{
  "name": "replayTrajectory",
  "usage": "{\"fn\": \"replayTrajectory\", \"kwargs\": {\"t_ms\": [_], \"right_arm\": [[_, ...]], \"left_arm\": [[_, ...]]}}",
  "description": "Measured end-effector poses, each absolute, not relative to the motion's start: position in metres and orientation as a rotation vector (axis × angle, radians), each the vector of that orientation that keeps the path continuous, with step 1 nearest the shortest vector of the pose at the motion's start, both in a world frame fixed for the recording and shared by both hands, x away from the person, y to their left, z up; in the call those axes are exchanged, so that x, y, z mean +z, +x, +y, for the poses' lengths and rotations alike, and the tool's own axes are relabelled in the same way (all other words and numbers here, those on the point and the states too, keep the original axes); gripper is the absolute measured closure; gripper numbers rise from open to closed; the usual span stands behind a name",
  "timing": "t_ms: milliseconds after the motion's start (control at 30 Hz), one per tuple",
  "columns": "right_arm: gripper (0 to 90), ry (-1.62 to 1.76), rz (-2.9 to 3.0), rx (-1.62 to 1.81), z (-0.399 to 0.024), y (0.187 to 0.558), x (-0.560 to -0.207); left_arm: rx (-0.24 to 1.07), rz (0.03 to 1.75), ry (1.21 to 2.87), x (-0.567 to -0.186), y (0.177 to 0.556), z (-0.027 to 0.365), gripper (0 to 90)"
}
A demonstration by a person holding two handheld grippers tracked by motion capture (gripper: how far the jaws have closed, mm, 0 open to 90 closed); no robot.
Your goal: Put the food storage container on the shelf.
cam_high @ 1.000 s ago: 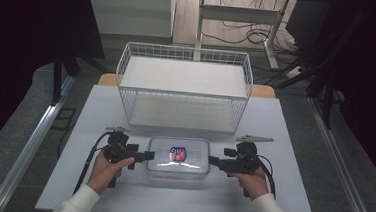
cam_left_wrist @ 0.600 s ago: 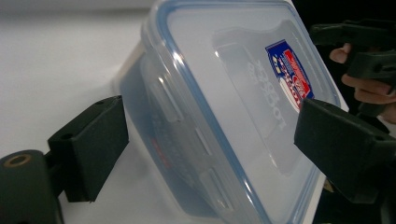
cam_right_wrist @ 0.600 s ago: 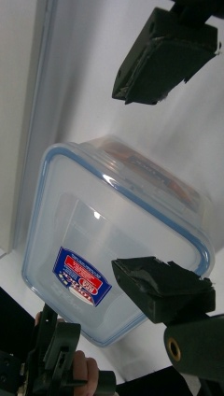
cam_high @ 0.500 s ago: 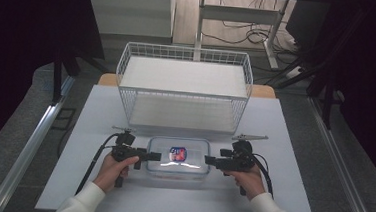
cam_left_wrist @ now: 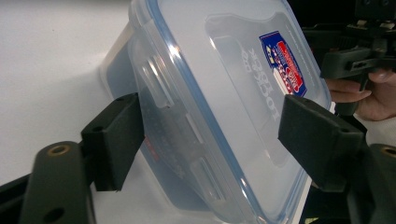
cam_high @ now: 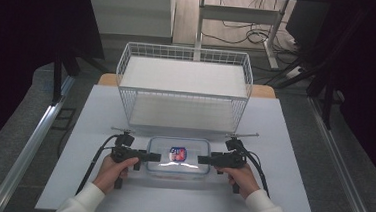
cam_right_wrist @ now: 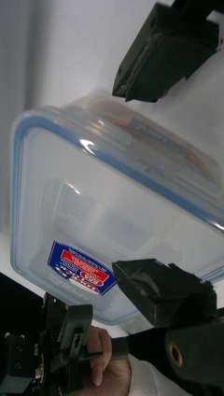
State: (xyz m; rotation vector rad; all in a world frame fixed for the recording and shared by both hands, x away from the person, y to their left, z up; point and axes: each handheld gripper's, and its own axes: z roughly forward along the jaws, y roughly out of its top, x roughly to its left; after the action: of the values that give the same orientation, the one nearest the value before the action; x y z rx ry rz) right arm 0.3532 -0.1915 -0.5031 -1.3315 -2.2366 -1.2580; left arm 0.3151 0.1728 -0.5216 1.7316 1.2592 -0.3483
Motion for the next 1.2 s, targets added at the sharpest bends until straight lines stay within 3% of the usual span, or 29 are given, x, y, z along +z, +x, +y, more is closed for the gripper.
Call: {"fn": "replayTrajectory", "kwargs": {"t_ms": [200,433,600,1200], "right_arm": [[19.1,-1.328,-2.228,-1.231,-0.186,0.354,-0.505],[32.9,-1.371,-2.181,-1.218,-0.192,0.353,-0.5],[38.0,-1.379,-2.171,-1.234,-0.195,0.351,-0.497],[49.4,-1.356,-2.211,-1.319,-0.202,0.323,-0.482]], "left_arm": [[-0.346,1.265,1.73,-0.52,0.314,0.174,27.6],[-0.351,1.269,1.728,-0.52,0.314,0.174,28.8],[-0.338,1.26,1.735,-0.516,0.311,0.176,32.3],[-0.257,1.203,1.766,-0.499,0.284,0.179,45.4]]}}
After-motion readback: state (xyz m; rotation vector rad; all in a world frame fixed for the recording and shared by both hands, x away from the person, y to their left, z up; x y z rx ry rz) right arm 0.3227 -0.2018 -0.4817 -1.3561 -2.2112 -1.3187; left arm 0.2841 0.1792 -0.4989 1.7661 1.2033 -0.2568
